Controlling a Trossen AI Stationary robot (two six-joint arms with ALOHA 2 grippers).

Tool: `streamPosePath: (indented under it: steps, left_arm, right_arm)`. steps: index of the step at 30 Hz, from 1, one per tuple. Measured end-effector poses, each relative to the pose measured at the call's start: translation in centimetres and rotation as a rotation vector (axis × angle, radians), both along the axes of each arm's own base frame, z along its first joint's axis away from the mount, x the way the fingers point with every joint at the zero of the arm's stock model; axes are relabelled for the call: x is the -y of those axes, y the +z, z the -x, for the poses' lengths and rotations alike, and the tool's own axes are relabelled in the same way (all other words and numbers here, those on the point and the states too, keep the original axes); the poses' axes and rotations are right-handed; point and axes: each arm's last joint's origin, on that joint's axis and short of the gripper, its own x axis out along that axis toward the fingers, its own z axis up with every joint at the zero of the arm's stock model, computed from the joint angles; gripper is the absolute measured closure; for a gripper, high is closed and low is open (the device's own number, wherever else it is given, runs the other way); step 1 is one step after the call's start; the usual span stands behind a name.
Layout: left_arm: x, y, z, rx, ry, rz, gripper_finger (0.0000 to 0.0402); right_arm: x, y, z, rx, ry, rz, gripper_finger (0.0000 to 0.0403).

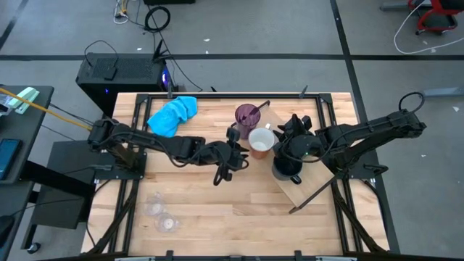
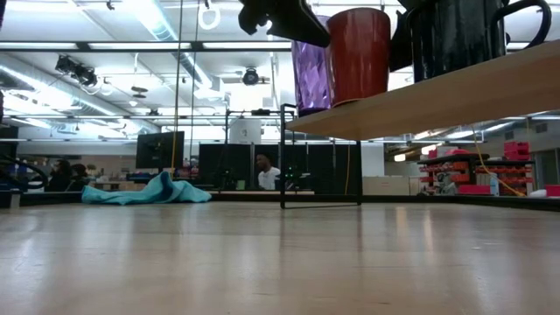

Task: Stack small to large cups/mugs on shelf
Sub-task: Put the orange mug on the shelf

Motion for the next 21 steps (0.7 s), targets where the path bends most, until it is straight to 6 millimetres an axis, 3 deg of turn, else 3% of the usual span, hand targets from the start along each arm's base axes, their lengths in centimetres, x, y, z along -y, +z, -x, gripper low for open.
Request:
streamPosePath:
  steps: [14, 21]
  left_arm:
    - [-1.5, 0.0, -0.2, -0.001, 0.036, -0.004, 0.0301]
    - [-2.0, 0.0, -0.2, -0.002, 0.047, -0.008, 0.0302]
  right_arm:
    - [-0.6, 2.1, 0.5, -0.014, 0.02, -0.017, 0.0274]
    - [-1.2, 2.0, 0.6, -0.02, 0.061, -0.03, 0.0284]
